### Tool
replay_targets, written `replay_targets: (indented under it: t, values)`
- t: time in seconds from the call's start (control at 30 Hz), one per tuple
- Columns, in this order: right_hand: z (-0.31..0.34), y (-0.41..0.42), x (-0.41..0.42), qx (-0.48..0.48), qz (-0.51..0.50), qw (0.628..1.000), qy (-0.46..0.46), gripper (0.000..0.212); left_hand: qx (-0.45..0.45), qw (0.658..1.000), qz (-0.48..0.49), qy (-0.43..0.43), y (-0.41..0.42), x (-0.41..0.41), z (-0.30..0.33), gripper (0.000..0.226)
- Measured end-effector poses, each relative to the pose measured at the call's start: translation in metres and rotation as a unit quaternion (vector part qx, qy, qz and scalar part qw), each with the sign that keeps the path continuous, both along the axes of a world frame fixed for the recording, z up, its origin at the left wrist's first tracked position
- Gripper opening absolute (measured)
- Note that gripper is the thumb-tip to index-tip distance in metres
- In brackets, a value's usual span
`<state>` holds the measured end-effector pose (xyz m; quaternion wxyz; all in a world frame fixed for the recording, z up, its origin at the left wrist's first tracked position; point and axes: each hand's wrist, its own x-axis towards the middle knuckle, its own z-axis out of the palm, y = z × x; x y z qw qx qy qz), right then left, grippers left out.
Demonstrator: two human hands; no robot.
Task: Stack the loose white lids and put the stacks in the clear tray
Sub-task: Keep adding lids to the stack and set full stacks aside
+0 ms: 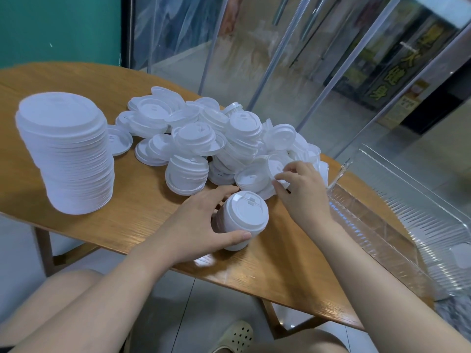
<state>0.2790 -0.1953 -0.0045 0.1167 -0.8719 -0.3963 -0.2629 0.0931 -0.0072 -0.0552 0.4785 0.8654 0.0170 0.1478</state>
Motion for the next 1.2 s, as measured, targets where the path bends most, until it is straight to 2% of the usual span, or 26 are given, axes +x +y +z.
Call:
replay_targets:
  t: [0.17, 0.23, 0.33, 0.53, 0.7, 0.83, 0.93, 1.1, 1.2]
  values:
    - [0.008, -0.002, -0.007, 0.032, -0.001, 0.998, 0.055, 0.003, -0.004, 1.000, -0.012, 0.005, 0.000, 0.000, 0.002, 0.079]
    - [0.016, -0.004, -0.017, 0.062, 0.006, 0.991, 0.114, 0.003, -0.002, 1.000, -0.010, 0.009, 0.001, 0.001, 0.003, 0.080]
    - [0.031, -0.006, -0.034, 0.122, 0.039, 0.960, 0.250, 0.009, -0.003, 1.000, -0.009, 0.015, -0.001, -0.001, 0.002, 0.081]
    - [0.044, -0.004, -0.061, 0.277, 0.100, 0.888, 0.353, 0.013, -0.018, 1.000, -0.007, 0.017, -0.004, -0.004, 0.000, 0.081]
    - [0.037, 0.004, -0.081, 0.317, 0.125, 0.867, 0.365, 0.015, -0.034, 0.999, -0.006, 0.004, -0.006, -0.006, 0.004, 0.072]
    - [0.026, 0.006, -0.097, 0.343, 0.158, 0.864, 0.333, 0.015, -0.029, 1.000, -0.004, -0.011, -0.006, -0.004, 0.003, 0.077]
    - [0.022, 0.001, -0.094, 0.381, 0.172, 0.848, 0.325, 0.022, -0.027, 1.000, 0.000, -0.010, -0.006, -0.004, 0.001, 0.076]
    - [0.014, -0.006, -0.086, 0.399, 0.166, 0.830, 0.353, 0.031, -0.027, 1.000, 0.000, 0.007, -0.007, 0.000, 0.002, 0.078]
    - [0.007, -0.010, -0.083, 0.390, 0.144, 0.827, 0.378, 0.025, -0.031, 0.999, 0.000, 0.018, -0.009, -0.002, 0.003, 0.079]
